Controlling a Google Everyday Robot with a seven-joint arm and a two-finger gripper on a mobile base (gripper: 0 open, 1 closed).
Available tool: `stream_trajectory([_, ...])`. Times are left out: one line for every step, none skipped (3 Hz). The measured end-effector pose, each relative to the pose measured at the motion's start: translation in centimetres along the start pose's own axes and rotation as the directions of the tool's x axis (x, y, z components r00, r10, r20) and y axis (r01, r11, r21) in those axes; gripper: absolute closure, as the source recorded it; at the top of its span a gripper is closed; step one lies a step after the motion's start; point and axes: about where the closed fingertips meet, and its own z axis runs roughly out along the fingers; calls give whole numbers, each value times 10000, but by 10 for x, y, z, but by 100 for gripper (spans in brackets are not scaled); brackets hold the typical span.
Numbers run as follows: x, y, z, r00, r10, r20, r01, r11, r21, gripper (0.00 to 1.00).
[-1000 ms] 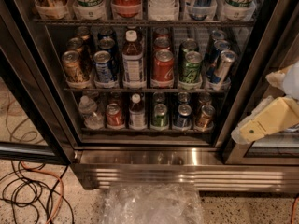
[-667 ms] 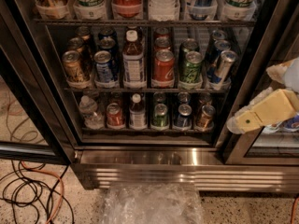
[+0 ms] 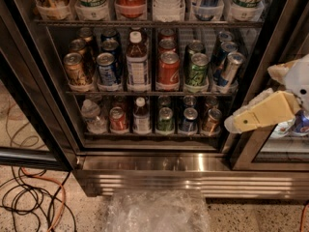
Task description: Pick 7up can from top shelf of fridge
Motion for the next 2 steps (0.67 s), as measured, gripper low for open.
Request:
stream_trajectory([-35, 7, 18, 9863, -328, 1618, 299, 9993, 203, 0])
stream_trajectory([-50, 2, 16, 9771, -453, 2077, 357, 9981, 497, 0])
